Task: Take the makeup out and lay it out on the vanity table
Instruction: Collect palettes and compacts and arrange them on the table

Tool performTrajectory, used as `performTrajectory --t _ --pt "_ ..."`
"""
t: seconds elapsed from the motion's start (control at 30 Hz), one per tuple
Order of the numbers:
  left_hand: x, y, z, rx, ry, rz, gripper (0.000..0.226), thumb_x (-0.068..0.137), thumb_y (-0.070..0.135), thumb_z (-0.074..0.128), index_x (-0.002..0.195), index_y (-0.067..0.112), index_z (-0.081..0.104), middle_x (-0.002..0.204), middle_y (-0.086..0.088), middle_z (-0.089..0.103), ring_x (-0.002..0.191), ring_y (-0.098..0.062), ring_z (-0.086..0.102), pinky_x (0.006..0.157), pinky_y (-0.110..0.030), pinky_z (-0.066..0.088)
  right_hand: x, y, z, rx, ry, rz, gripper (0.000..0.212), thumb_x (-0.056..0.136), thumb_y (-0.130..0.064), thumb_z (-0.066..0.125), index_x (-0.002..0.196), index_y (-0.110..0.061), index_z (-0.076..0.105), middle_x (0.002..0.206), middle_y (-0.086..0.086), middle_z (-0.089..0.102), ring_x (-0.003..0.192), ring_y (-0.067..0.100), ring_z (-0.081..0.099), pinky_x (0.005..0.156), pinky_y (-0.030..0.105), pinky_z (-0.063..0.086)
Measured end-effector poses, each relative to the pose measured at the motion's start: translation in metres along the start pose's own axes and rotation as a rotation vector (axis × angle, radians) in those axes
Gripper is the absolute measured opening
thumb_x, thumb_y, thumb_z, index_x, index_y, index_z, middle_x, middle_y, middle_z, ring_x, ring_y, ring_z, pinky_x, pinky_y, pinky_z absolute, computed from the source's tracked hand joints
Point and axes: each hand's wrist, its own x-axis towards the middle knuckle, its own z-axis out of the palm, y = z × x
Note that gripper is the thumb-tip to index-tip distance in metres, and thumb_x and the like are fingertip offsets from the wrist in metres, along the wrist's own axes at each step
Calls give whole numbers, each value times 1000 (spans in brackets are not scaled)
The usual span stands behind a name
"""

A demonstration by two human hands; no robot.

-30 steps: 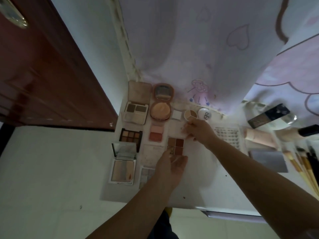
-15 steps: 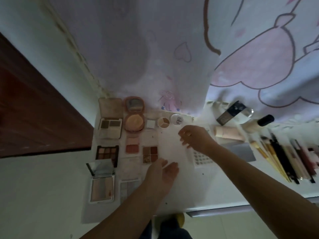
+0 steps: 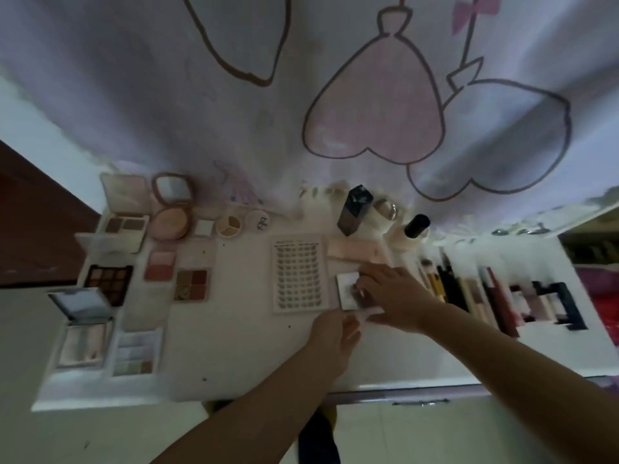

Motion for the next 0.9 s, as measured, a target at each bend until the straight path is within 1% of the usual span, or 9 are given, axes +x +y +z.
performTrajectory --t 0.07,0.23,0.33,0.43,0.53,0.63,0.77,0.83,0.9 --pt "-2 -3 1 -56 9 26 27 90 -8 38 71 0 55 58 -11 50 54 -18 45 53 -24 43 5 5 11 -13 32 -61 43 86 -46 55 121 -22 47 141 5 37 132 27 36 100 38 34" --pt "-7 -11 -5 -192 -79 55 47 92 -5 42 48 3 54 40 -5 45 34 -14 43 42 -22 41 3 3 10 140 116 -48 34 92 -39 39 113 -16 51 111 7 52 101 26 53 83 34 42" --pt "-22 -10 -12 -176 -193 8 22 88 18 58 81 -2 63 69 -16 61 59 -24 57 68 -33 50 -13 -1 -11 398 18 24 45 79 -37 65 116 -19 46 113 0 45 97 19 51 82 32 47" --pt "-34 -3 -29 -102 -387 -94 65 88 53 46 110 -4 66 108 -30 64 89 -44 66 77 -45 57 -27 -17 -40 515 -9 -115 44 79 -33 69 115 -23 45 114 -6 44 96 12 50 84 26 47" --pt "-49 15 -50 -22 -619 -91 51 88 43 52 111 1 68 116 -28 62 97 -45 64 75 -45 58 -34 -40 -65 440 4 -362 38 85 -32 65 116 -27 45 128 -15 39 109 2 43 86 8 36" --pt "-63 33 -72 4 -724 -2 60 74 39 75 121 4 63 127 -25 57 112 -41 59 91 -54 49 -30 -56 -86 302 48 -472 40 90 -30 58 127 -26 45 145 -18 29 128 -1 29 99 2 20" --pt "-74 51 -79 -13 -625 229 42 82 36 63 113 8 68 114 -17 66 100 -30 66 88 -53 52 -19 -73 -108 363 81 -447 38 94 -16 51 130 -26 51 145 -25 27 131 -9 23 110 9 20" --pt "-80 57 -75 23 -509 349 30 90 25 48 107 8 65 95 -12 72 85 -22 70 80 -46 56 -11 -81 -112 517 157 -289 27 95 -24 51 121 -27 55 143 -15 40 131 2 36 111 26 33" --pt "-81 60 -72 93 -448 482 23 96 15 41 104 12 63 85 -5 71 76 -14 69 80 -42 55 -7 -90 -116 738 109 -119 37 93 -43 51 127 -29 50 131 -12 49 119 7 49 98 29 46"
